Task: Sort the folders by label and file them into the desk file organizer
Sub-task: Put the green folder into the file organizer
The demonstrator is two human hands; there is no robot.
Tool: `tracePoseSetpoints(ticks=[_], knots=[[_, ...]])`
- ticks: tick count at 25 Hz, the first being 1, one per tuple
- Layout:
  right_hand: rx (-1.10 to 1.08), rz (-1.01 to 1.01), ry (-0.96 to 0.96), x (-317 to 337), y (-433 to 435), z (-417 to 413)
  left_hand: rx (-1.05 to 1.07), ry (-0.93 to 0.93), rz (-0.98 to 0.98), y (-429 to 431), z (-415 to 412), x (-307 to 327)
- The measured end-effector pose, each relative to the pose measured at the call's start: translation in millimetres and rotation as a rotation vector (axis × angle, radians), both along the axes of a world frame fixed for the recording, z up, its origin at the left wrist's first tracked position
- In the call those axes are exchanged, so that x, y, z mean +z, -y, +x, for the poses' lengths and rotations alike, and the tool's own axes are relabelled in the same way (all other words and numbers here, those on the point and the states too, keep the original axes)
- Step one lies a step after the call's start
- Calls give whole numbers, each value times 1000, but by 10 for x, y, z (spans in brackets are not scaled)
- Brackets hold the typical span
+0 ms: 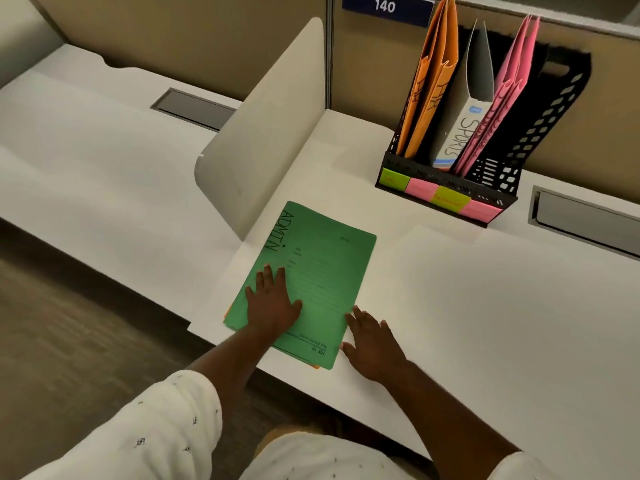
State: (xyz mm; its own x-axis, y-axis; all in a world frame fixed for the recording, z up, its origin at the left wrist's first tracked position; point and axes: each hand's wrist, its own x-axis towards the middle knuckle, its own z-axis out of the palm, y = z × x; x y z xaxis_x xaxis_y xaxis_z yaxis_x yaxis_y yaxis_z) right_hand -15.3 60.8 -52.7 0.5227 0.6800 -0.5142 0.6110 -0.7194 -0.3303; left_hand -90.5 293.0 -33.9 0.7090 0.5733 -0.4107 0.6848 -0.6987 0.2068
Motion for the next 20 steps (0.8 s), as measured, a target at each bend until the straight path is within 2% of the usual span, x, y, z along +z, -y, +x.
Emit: tracePoseSetpoints(ticks=[5,9,16,17,20], knots=[[24,-41,-30,-40,10,28,260,-52,-75,-265,-41,-2],[38,-61,-61,-31,24,72,324,-21,-39,-334,6,11],[-15,-23,-84,-18,9,110,358,241,114,-438,28,119],[-34,-10,-88,-3,7,132,389,273,73,-464,29,154],[-109,55,-71,87,48,253,525,373,-217,-481,66,297]])
